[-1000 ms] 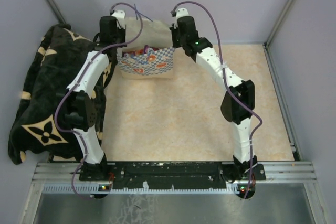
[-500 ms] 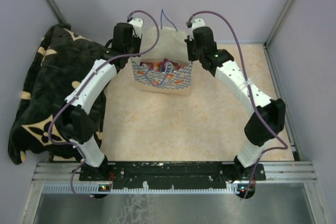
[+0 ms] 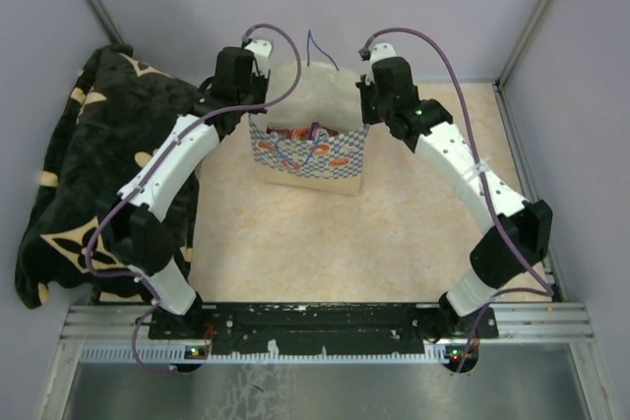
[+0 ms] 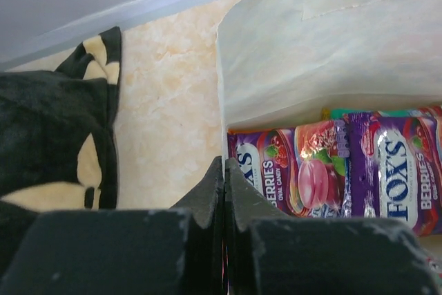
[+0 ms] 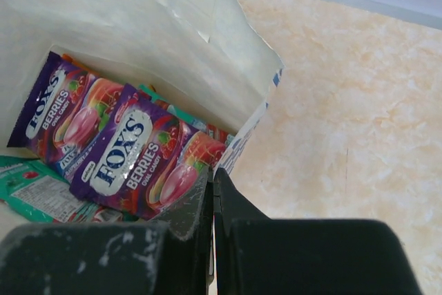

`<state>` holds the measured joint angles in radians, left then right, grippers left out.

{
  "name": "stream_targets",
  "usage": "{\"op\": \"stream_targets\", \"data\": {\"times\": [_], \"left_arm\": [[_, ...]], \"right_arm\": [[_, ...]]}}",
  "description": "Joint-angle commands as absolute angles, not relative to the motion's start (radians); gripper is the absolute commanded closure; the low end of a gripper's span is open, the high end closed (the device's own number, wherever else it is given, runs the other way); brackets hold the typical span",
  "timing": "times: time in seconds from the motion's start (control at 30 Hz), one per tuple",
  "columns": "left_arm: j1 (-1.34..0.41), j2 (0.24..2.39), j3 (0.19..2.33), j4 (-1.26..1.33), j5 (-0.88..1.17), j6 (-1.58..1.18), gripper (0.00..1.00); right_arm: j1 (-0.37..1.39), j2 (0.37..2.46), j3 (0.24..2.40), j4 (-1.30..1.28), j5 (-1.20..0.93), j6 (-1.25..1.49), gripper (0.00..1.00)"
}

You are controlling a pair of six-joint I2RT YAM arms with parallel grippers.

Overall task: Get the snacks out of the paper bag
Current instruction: Adjust the paper bag at the center of the board.

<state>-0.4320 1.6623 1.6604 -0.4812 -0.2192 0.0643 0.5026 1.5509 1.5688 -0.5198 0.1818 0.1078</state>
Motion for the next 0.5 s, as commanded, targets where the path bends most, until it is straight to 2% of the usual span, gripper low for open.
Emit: {"op": "stream_targets", "data": {"times": [0.0,0.1,0.17,0.23,0.27,0.33,0.47], "left_arm": [[-0.432,1.817,1.856,-0.291,-0.249,0.084,1.00],[-0.431,2.006,2.160,-0.291,-0.310,0.140,1.00],[-0.431,2.104,2.326,-0.269,-0.332,0.189,1.00],[-0.433,2.137,2.378,-0.216,-0.324,0.222,1.00],[-0.434,2.117,2.330,-0.170,-0.323,0.232,1.00],[-0.436,2.023,2.123,-0.039,-0.322,0.239,1.00],[-0.446,1.736,1.508,0.340,-0.255,0.206,1.00]], "right_arm": [[0.443,1.678,1.780,-0.377,0.171,0.095,1.00],[0.395,1.823,2.008,-0.415,0.158,0.078,1.00],[0.364,1.933,2.254,-0.488,0.123,0.077,1.00],[0.355,2.026,2.434,-0.572,0.099,0.073,1.00],[0.354,2.051,2.475,-0.604,0.086,0.070,1.00],[0.357,2.026,2.397,-0.602,0.046,0.081,1.00],[0.377,1.714,1.764,-0.260,0.019,0.143,1.00]]}}
